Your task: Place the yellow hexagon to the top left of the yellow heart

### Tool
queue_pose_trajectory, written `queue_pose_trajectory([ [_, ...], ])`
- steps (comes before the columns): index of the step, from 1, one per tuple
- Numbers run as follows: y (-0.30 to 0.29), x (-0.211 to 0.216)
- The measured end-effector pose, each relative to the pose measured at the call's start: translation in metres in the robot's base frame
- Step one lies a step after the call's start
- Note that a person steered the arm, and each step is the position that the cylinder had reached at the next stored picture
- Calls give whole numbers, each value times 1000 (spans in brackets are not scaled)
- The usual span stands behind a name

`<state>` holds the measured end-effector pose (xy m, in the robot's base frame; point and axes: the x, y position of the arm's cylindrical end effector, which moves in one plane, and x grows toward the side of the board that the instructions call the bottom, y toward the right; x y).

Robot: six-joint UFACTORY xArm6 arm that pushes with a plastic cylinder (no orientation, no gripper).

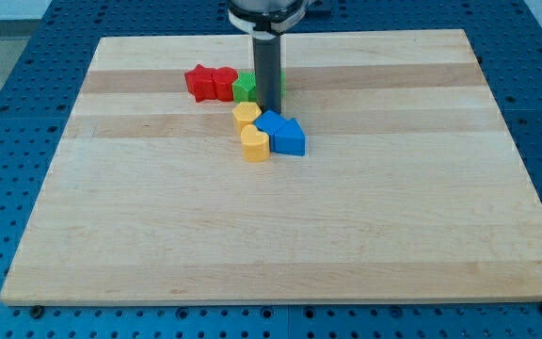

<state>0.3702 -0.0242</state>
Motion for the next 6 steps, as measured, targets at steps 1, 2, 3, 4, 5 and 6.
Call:
queue_pose_trajectory([
  [1, -2, 7],
  [2, -3, 6],
  [3, -12, 4],
  [4, -20, 0],
  [5, -20, -6],
  [6, -21, -12],
])
